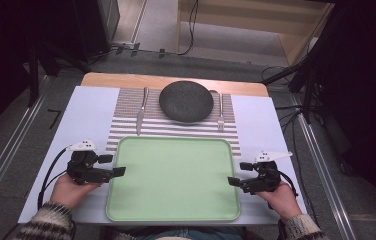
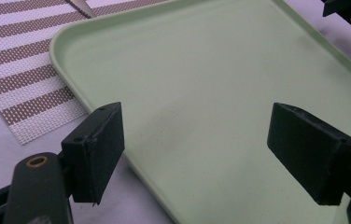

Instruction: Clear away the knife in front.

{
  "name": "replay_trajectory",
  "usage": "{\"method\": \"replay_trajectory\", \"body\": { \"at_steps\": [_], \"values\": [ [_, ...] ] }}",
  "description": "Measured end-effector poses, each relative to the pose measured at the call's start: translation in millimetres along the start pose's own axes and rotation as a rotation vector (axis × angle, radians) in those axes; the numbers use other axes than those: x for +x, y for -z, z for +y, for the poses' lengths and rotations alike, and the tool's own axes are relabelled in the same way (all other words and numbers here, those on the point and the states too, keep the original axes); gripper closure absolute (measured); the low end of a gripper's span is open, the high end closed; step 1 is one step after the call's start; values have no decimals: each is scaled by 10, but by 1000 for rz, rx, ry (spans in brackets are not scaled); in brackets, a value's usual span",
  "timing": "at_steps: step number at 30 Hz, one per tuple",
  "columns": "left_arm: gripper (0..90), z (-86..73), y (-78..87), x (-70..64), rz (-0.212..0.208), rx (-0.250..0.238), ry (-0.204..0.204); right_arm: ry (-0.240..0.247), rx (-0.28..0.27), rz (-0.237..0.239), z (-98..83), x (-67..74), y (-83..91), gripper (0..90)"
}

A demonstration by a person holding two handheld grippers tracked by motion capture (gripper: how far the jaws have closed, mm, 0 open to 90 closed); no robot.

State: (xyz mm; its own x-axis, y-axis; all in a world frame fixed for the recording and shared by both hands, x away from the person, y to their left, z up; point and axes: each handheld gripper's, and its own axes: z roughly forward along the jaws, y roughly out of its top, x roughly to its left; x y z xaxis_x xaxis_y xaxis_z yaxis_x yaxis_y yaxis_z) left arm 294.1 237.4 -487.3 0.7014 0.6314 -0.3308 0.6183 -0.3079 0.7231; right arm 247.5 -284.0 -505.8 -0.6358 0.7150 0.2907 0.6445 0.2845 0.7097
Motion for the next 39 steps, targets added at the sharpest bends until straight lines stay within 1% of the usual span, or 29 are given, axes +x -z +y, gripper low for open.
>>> {"method": "replay_trajectory", "body": {
  "at_steps": [19,24,25,26,27,28,29,32,35,37,39],
  "values": [
    [194,2,1,21,0,1,11,6,13,11,0,6,-22,128],
    [194,17,5,20,-3,2,33,6,15,12,1,8,-25,128],
    [204,21,13,6,5,-3,38,6,16,11,0,8,-24,128],
    [261,25,23,-11,28,-7,38,7,16,9,-1,4,-25,128],
    [261,34,29,-20,40,-4,43,7,16,9,-1,4,-25,128],
    [260,40,26,-28,40,-8,51,5,18,9,-2,3,-27,128],
    [259,44,24,-37,35,-14,51,6,18,8,-1,0,-29,128],
    [258,64,15,-64,53,-26,40,6,19,8,-1,2,-30,128],
    [258,92,8,-82,63,-47,51,7,20,6,-1,2,-31,128],
    [251,114,-9,-84,60,-50,59,4,20,6,-1,1,-31,128],
    [235,143,-38,-94,70,-50,63,3,19,6,0,-1,-32,128]
  ]
}}
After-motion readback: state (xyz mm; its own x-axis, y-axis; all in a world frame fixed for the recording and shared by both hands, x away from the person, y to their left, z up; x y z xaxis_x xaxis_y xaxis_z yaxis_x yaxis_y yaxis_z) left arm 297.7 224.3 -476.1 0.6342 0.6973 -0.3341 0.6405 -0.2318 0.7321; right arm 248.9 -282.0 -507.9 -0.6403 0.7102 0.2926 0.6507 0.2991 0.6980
